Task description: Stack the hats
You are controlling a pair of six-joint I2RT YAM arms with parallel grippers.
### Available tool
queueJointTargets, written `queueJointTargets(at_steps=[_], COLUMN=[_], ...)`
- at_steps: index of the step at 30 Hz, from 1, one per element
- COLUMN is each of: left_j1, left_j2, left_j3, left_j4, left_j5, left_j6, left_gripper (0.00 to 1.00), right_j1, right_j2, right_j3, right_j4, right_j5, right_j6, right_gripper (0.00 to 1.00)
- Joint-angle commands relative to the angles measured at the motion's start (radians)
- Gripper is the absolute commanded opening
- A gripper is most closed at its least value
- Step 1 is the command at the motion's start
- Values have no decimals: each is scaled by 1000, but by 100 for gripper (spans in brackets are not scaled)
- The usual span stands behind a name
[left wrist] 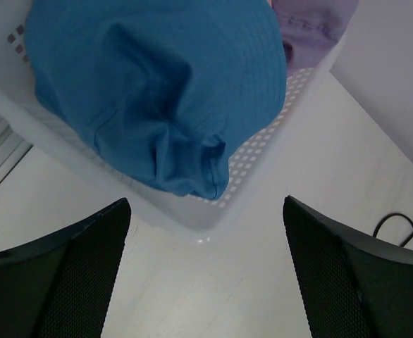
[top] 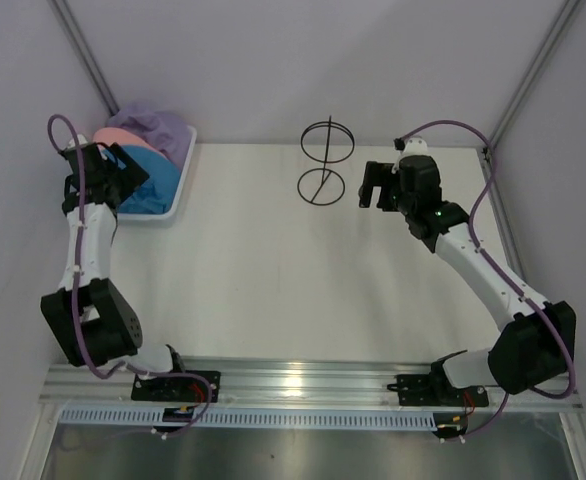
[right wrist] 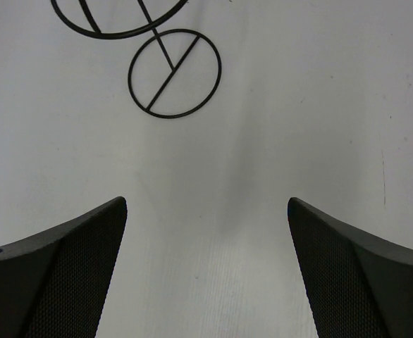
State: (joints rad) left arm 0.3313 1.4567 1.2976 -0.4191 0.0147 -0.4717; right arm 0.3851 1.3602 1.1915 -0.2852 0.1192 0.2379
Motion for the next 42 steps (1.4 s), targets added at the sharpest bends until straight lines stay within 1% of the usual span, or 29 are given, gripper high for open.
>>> queueJointTargets(at_steps=[1,4,8,12,13,14,15,16,17,18,20,21,22,25,30,32,35,36,37,38,39,41,42], left_j1=[3,3,2,-5,-6,-6,-6,-6,-8,-9,-12,-14,-15,-24,-43,-49,-64,-80,-89,-100,-119,-149,-184], left_j2=[103,160,252,284,289,294,303,307,315,323,321,318,303,260,116,78,21,2,-2,-5,-13,-25,-33], left_j3=[74,103,163,161,160,158,152,152,149,150,152,149,152,147,153,178,239,287,305,321,374,420,424], left_j4=[120,134,105,88,82,80,77,77,75,68,65,57,52,57,30,8,-58,-102,-130,-164,-223,-266,-273], left_j5=[-4,-5,-10,-10,-40,-56,-56,-56,-53,-50,-51,-61,-61,-55,-33,-22,59,79,96,125,152,179,195], left_j6=[-10,5,21,30,30,28,28,25,25,25,24,21,19,45,87,107,123,122,119,85,62,-1,-14], left_gripper=[89,83,80,80,80,79,75,65,60,42,19,3,1,1,1,1,1,1,1,1,1,1,1], right_j1=[6,6,6,5,5,5,3,5,1,1,-2,-6,-6,-18,-40,-41,-41,-41,-40,-41,-41,-38,-38], right_j2=[68,105,123,132,131,131,131,131,129,128,120,110,102,67,8,-15,-44,-52,-62,-79,-88,-119,-131], right_j3=[48,60,30,33,33,33,34,36,40,48,54,54,54,45,28,28,26,25,23,23,23,22,19], right_j4=[47,53,73,64,69,75,78,81,80,72,66,63,58,49,44,38,29,26,24,21,15,8,8], right_j5=[63,73,80,102,112,117,119,117,112,105,94,96,105,117,100,86,62,59,53,53,50,46,42], right_j6=[-43,-55,-68,-69,-71,-71,-71,-69,-66,-66,-68,-71,-69,-51,4,23,44,46,50,54,55,55,55], right_gripper=[100,99,100,100,99,100,99,99,100,100,100,100,100,100,100,100,100,100,100,100,100,99,99])
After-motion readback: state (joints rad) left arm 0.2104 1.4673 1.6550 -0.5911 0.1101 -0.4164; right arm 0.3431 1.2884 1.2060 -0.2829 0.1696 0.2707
